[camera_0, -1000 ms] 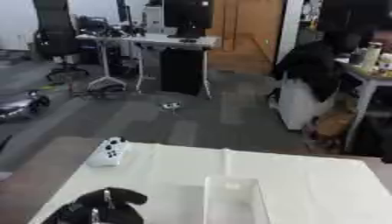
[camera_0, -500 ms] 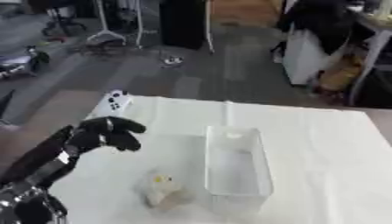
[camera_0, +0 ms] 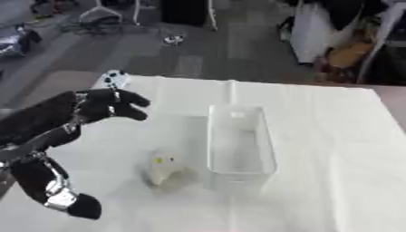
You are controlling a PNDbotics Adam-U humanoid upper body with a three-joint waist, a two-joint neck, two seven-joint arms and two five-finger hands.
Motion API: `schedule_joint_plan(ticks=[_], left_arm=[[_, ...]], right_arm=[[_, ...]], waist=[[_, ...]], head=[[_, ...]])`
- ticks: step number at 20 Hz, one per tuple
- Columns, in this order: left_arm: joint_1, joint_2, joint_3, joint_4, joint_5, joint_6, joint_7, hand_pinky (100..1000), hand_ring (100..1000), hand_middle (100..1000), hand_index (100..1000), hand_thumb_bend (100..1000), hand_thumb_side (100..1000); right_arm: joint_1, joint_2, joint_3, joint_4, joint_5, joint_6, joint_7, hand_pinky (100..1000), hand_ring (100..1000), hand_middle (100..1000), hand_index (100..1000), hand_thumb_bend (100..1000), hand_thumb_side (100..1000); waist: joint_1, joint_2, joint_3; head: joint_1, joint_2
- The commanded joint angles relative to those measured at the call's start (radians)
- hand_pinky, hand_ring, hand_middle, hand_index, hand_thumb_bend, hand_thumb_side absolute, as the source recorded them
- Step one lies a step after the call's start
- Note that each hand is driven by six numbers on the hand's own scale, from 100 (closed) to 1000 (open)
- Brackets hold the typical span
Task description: Pick up objects on the table and place them in the box.
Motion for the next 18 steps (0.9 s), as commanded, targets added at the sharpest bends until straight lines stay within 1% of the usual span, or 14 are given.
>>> schedule_joint_plan(ticks=[1,5,9,13,17,18], left_arm=[[-0.035,0.064,0.0,-0.013,-0.032,0.038,-0.032,685,762,862,878,759,1000],[-0.085,0.092,-0.02,0.017,-0.074,0.065,-0.065,703,762,854,884,796,1000],[-0.156,0.094,-0.053,0.113,-0.104,0.068,-0.094,705,757,848,882,798,1000],[-0.241,0.085,-0.091,0.224,-0.17,0.051,-0.136,738,762,843,888,850,1000],[-0.316,0.064,-0.125,0.332,-0.259,0.015,-0.165,765,763,835,891,916,1000],[-0.334,0.056,-0.133,0.362,-0.282,0.004,-0.172,770,763,833,892,944,1000]], right_arm=[[-0.008,-0.007,0.002,-0.013,-0.002,0.0,0.01,139,398,502,591,449,1000],[-0.012,-0.003,0.006,-0.013,-0.006,-0.003,0.02,139,399,502,591,448,1000],[-0.015,0.003,0.011,-0.013,-0.009,-0.005,0.033,139,399,502,591,451,1000],[-0.02,0.007,0.016,-0.013,-0.008,-0.003,0.052,140,405,504,592,453,1000],[-0.027,0.012,0.019,-0.013,-0.004,0.005,0.078,140,408,505,593,455,1000],[-0.029,0.015,0.019,-0.013,-0.003,0.007,0.083,140,408,505,593,455,1000]], waist=[[0.006,-0.013,-0.004],[0.009,-0.014,-0.013],[0.013,-0.014,-0.023],[0.016,-0.014,-0.032],[0.019,-0.013,-0.039],[0.02,-0.013,-0.041]], head=[[0.009,0.003],[0.018,0.004],[0.026,0.005],[0.033,0.008],[0.043,0.008],[0.047,0.008]])
